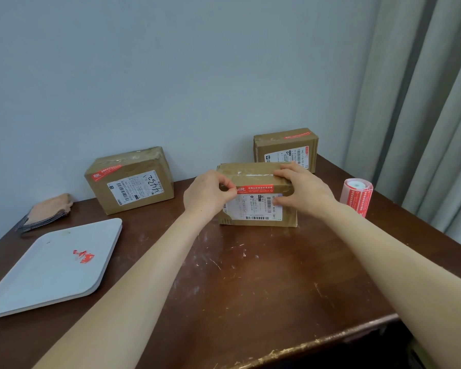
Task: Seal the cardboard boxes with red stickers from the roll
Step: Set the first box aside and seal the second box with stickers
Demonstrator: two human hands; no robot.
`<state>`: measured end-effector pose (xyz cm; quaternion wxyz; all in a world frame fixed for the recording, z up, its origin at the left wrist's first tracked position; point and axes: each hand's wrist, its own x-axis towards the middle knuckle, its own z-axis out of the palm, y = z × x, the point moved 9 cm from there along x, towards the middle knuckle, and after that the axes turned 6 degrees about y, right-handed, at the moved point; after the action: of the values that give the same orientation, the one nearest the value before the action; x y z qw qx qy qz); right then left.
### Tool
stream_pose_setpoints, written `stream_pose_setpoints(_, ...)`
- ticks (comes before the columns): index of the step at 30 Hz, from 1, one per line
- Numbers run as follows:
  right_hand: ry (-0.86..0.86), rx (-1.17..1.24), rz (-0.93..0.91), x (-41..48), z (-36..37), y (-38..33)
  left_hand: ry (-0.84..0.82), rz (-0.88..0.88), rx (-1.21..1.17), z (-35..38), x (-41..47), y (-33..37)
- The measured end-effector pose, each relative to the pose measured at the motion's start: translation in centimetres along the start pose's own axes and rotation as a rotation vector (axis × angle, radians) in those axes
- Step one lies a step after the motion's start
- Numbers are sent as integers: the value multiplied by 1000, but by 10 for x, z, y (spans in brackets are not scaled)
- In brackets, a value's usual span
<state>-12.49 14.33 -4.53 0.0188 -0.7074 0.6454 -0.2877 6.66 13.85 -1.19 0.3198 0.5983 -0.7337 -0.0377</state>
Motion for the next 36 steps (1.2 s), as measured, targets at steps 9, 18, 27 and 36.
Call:
stream_pose_setpoints(9, 1, 4, -4, 0, 0, 0, -44, -5, -2, 1, 1, 0)
stream_pose_setpoints(18, 5, 10, -16, 1, -1, 0, -99, -3, -13, 3, 0, 1)
stream_pose_setpoints(27, 3, 22, -22, 1, 0, 0, -148, -5, -29, 5, 1, 0)
stream_pose_setpoints(36, -5, 23, -34, 1, 1, 2, -186, 4, -64, 6, 2, 1)
